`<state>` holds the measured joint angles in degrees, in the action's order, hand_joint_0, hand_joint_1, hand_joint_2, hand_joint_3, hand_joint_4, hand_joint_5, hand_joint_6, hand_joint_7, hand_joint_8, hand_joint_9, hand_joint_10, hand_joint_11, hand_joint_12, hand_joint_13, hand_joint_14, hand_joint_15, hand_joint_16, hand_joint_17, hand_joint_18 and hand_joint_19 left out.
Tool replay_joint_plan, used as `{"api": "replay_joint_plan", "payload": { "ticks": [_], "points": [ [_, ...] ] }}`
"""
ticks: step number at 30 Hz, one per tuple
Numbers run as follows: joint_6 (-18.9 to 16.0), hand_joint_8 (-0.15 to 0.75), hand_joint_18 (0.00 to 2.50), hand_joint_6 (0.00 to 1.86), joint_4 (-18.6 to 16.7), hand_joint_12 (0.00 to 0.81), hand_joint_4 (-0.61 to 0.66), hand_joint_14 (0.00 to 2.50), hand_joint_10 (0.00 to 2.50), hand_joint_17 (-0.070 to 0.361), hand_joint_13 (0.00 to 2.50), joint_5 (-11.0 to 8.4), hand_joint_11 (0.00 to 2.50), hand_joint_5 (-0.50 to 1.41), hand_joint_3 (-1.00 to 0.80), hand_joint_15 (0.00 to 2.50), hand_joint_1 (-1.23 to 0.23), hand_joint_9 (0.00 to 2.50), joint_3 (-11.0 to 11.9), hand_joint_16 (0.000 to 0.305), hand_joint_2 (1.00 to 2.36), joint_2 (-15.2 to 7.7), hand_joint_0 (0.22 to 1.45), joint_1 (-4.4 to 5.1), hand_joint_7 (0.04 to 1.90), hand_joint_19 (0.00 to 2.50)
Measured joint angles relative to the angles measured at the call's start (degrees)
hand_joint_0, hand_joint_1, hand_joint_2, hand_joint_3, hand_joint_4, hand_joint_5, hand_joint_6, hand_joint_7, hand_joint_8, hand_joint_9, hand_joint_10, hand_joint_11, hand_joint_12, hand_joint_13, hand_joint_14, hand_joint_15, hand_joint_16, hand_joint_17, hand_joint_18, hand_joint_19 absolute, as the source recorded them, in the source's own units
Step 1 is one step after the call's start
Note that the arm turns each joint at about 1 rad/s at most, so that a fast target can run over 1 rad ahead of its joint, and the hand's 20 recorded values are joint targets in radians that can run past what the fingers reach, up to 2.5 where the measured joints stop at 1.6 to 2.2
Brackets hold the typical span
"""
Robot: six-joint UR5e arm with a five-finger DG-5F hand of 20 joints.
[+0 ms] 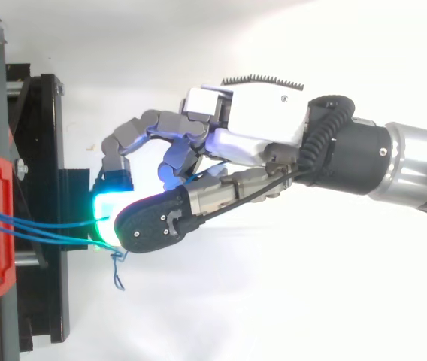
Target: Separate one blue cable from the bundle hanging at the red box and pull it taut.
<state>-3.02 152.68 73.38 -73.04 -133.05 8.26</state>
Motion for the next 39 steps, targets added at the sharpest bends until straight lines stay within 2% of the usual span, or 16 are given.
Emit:
{"api": "replay_joint_plan", "payload": {
  "ticks": [7, 11, 15, 21, 24, 27, 30, 32, 35, 39],
  "points": [
    [-0.2, 0.272, 1.34, 0.90, 7.0, 0.338, 0.00, 2.32, 1.07, 0.068, 0.86, 0.21, 1.53, -0.20, -0.11, 1.61, -0.71, 1.12, 0.0, 0.030, 1.03, 0.1, 0.67, 0.24, 1.11, 1.63],
    [0.5, 0.278, 1.34, 0.91, 8.3, 0.346, 0.00, 2.33, 1.07, 0.068, 0.86, 0.27, 1.52, -0.20, -0.12, 1.60, -0.71, 1.12, 0.0, 0.030, 1.03, 0.6, 0.67, 0.10, 1.09, 1.62],
    [2.8, 0.276, 1.34, 0.91, 9.3, 0.336, 0.00, 2.32, 1.07, 0.069, 0.86, 0.17, 1.52, -0.20, -0.11, 1.60, -0.71, 1.12, -0.1, 0.031, 1.03, 1.7, 0.66, -0.10, 1.09, 1.62],
    [4.6, 0.276, 1.34, 0.91, 13.3, 0.343, 0.00, 2.31, 1.08, 0.068, 0.87, 0.11, 1.51, -0.20, -0.11, 1.61, -0.71, 1.12, -0.2, 0.030, 1.03, 3.7, 0.66, -0.69, 1.09, 1.62],
    [5.5, 0.276, 1.34, 0.91, 14.7, 0.346, 0.00, 2.31, 1.07, 0.068, 0.87, 0.08, 1.53, -0.20, -0.11, 1.60, -0.71, 1.12, -1.0, 0.030, 1.03, 5.2, 0.66, -0.82, 1.09, 1.62],
    [6.2, 0.276, 1.34, 0.91, 15.0, 0.345, 0.00, 2.32, 1.07, 0.069, 0.87, -0.45, 1.52, -0.20, -0.11, 1.58, -0.71, 1.12, -3.4, 0.030, 1.03, 7.5, 0.66, -0.70, 1.09, 1.62],
    [6.5, 0.277, 1.33, 0.91, 14.4, 0.343, 0.00, 2.30, 1.07, 0.070, 0.87, -2.02, 1.54, -0.20, -0.10, 1.61, -0.71, 1.12, -6.0, 0.031, 1.03, 9.6, 0.66, -0.49, 1.10, 1.60],
    [6.5, 0.276, 1.32, 0.91, 13.1, 0.345, -0.01, 2.29, 1.06, 0.071, 0.86, -3.72, 1.54, -0.20, -0.10, 1.60, -0.71, 1.11, -7.5, 0.032, 1.03, 10.9, 0.66, -0.37, 1.10, 1.59],
    [6.6, 0.281, 1.31, 0.91, 11.4, 0.343, -0.01, 2.27, 1.06, 0.070, 0.86, -5.65, 1.53, -0.20, -0.10, 1.61, -0.71, 1.11, -8.5, 0.031, 1.03, 11.7, 0.66, -0.24, 1.10, 1.58],
    [7.4, 0.277, 1.31, 0.91, 10.3, 0.348, -0.01, 2.26, 1.06, 0.072, 0.87, -6.13, 1.53, -0.20, -0.10, 1.61, -0.71, 1.11, -8.9, 0.032, 1.03, 11.9, 0.66, -0.10, 1.10, 1.58]
  ]
}}
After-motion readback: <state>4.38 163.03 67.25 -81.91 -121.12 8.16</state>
